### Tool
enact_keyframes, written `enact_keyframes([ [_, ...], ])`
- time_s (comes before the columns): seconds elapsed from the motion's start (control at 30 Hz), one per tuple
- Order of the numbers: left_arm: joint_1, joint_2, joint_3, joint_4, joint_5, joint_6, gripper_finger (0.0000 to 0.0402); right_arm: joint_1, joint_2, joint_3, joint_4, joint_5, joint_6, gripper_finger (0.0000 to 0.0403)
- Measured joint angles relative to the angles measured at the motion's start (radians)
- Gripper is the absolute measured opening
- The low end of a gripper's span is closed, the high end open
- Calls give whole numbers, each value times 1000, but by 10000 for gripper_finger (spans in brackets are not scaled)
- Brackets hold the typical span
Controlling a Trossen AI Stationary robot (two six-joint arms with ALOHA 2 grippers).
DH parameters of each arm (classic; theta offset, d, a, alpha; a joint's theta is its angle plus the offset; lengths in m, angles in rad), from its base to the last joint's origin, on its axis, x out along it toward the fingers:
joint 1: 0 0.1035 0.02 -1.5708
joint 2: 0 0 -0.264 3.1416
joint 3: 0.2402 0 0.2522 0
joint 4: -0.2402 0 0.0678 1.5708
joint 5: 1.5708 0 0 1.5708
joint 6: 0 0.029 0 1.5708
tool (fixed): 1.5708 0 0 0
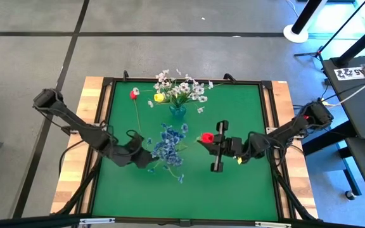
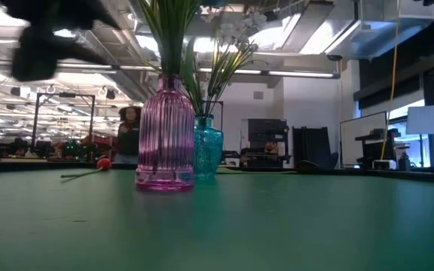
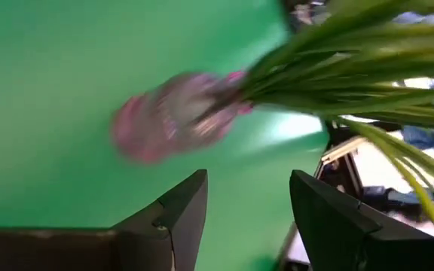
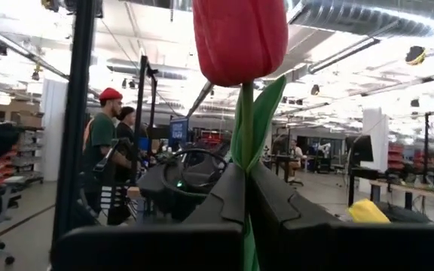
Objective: Sort flowers into vase by color
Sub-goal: Put the bottom red tulip into the violet vase
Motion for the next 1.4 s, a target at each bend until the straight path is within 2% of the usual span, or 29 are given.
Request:
enact_keyframes([
  [0.1, 35, 96, 0, 175, 14, 227, 183, -34, 0, 0, -2, -46, 39, 3],
  [0.27, 89, 196, 0, 348, 17, 432, 183, -63, 0, 0, -6, -88, 79, 3],
  [0.5, 103, 213, 0, 387, 35, 687, 183, -88, 0, 0, -18, -133, 116, 3],
  [0.83, 141, 213, 0, 400, 39, 691, 183, -86, 0, 0, -53, -126, 165, 3],
  [1.0, 137, 193, 1, 374, 90, 800, 183, -86, 0, 24, -68, -126, 210, 3],
  [1.1, 109, 185, 1, 301, 95, 865, 183, -86, 0, 49, -109, -125, 223, 3],
  [1.23, 74, 188, 1, 214, 96, 899, 183, -86, -1, 64, -118, -98, 221, 3],
  [1.4, 71, 225, 1, 220, 88, 921, 183, -88, 6, 63, -114, -72, 219, 3],
])
